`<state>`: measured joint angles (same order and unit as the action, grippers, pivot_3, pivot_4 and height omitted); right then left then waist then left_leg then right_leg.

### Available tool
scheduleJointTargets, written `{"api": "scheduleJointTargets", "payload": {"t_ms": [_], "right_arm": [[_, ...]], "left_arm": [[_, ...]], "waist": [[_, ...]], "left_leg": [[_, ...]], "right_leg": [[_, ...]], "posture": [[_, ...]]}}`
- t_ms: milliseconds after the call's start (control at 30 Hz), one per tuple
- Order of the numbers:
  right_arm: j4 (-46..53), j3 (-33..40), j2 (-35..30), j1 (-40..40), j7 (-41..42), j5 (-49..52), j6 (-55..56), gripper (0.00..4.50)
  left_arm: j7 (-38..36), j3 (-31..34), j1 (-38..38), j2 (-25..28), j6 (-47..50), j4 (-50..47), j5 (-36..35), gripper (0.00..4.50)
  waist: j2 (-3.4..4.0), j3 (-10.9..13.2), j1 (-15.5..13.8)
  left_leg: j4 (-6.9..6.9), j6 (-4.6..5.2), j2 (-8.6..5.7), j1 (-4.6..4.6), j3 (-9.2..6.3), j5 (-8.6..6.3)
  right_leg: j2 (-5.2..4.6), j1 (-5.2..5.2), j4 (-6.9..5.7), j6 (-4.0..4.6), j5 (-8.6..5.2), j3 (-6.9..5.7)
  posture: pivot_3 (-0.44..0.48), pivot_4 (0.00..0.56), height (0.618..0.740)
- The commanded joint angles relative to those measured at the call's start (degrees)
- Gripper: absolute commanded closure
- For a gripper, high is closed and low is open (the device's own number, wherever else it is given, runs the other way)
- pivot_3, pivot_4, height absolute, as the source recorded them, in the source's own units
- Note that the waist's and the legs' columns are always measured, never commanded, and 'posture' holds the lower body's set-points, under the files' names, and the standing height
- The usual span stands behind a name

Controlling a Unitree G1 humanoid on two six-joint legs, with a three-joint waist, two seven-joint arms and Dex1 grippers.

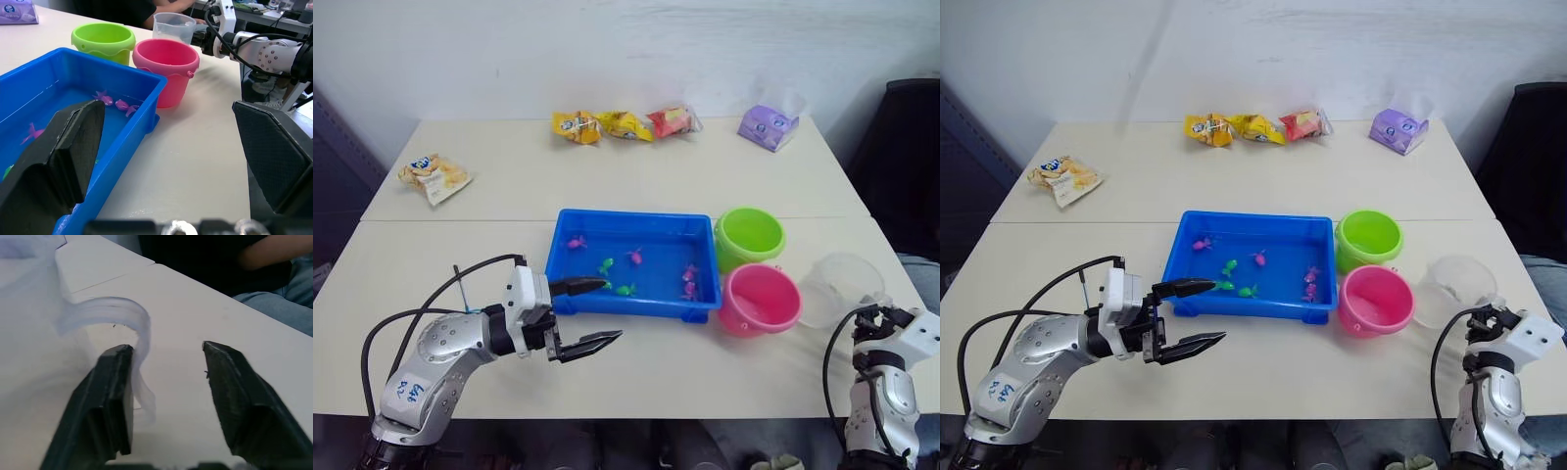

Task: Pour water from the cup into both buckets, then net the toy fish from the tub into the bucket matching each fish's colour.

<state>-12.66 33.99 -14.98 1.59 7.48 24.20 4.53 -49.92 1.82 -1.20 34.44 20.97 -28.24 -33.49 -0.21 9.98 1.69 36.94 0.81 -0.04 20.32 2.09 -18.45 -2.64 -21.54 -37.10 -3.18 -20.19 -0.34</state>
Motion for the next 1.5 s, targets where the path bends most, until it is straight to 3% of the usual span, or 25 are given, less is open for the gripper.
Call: {"api": "scheduleJointTargets", "payload": {"t_ms": [33, 367, 700, 1167, 1500], "right_arm": [[0.78, 1.71, -1.32, 0.78, 1.58, 1.92, 2.26, 4.44], [10.85, 3.99, -2.9, -2.72, -0.34, 4.39, -0.67, 4.44], [23.83, 4.78, -14.59, -11.95, 5.9, -0.71, -2.94, 4.44], [28.83, 1.01, -21.76, -15.72, 10.91, -18.37, 4.02, 4.44], [27.15, -0.82, -21.82, -15.75, 9.89, -27.26, 10.05, 4.44]], "left_arm": [[-0.1, 0.29, 0.36, 0.21, -0.25, -1.57, -0.39, 0.0], [-0.15, 0.62, -1.19, -0.26, 0.27, -0.81, -1.43, 0.0], [-4.24, 0.61, -6.23, 1.0, 2.74, 0.13, -5.08, 0.0], [-8.7, -1.97, -8.02, 0.13, 0.53, 4.53, -2.83, 0.0], [-8.62, -2.67, -7.37, -0.29, -0.88, 4.83, -1.37, 0.0]], "waist": [[0.0, 0.0, 0.01], [0.15, 0.09, 0.0], [0.21, 0.17, 0.08], [0.14, 0.21, -0.12], [0.1, 0.23, -0.14]], "left_leg": [[0.0, 0.0, 0.0, 0.0, 0.0, 0.0], [0.0, 0.0, 0.0, 0.01, 0.0, 0.0], [0.0, -0.09, 0.0, 0.05, 0.01, 0.07], [0.02, -0.29, 0.0, 0.08, 0.01, 0.18], [0.03, -0.3, -0.01, 0.08, 0.02, 0.19]], "right_leg": [[0.0, 0.0, 0.0, 0.0, 0.0, 0.0], [0.0, 0.0, -0.01, 0.0, 0.0, 0.0], [0.07, 0.0, 0.04, -0.14, 0.01, 0.04], [0.09, 0.01, 0.14, -0.23, 0.01, 0.06], [0.09, 0.01, 0.14, -0.24, 0.02, 0.07]], "posture": [[0.0, 0.15, 0.74], [0.0, 0.15, 0.74], [0.0, 0.15, 0.74], [0.0, 0.15, 0.74], [0.0, 0.15, 0.74]]}}
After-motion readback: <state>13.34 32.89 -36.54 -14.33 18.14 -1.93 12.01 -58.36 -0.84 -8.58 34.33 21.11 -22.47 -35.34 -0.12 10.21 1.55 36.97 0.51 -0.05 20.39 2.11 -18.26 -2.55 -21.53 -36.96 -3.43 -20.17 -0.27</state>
